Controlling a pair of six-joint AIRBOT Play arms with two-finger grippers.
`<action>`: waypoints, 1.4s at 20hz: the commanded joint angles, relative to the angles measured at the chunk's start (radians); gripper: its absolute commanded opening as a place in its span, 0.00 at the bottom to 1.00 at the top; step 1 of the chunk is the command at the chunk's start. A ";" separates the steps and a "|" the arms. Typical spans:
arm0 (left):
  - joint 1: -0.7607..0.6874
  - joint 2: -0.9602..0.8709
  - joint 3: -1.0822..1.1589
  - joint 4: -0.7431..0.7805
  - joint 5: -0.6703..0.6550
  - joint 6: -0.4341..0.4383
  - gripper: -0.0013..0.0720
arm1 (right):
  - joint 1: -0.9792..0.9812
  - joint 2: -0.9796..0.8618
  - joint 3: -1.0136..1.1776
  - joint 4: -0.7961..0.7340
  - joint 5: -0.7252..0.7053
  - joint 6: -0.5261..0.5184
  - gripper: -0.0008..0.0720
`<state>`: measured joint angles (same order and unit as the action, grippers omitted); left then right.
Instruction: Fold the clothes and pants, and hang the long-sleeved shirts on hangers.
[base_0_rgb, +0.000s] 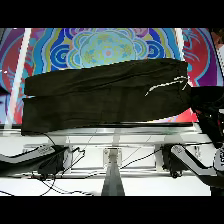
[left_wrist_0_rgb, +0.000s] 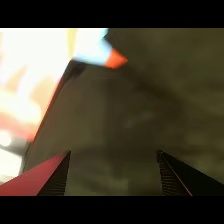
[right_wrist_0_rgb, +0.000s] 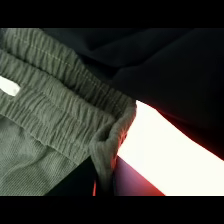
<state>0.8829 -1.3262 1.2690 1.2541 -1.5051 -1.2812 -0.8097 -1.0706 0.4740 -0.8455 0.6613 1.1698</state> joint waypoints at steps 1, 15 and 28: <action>0.156 0.117 -0.307 0.026 0.102 0.036 0.80 | 0.000 0.002 0.001 0.005 0.000 -0.013 0.05; 0.239 0.124 -0.548 0.134 0.249 0.059 0.98 | 0.000 0.002 0.001 0.005 -0.007 -0.012 0.05; 0.239 0.104 -0.452 0.139 0.167 0.057 0.96 | 0.000 0.002 0.001 0.003 0.000 -0.012 0.05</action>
<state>1.1217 -1.2217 0.7956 1.3869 -1.2968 -1.2232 -0.8097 -1.0695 0.4744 -0.8413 0.6598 1.1572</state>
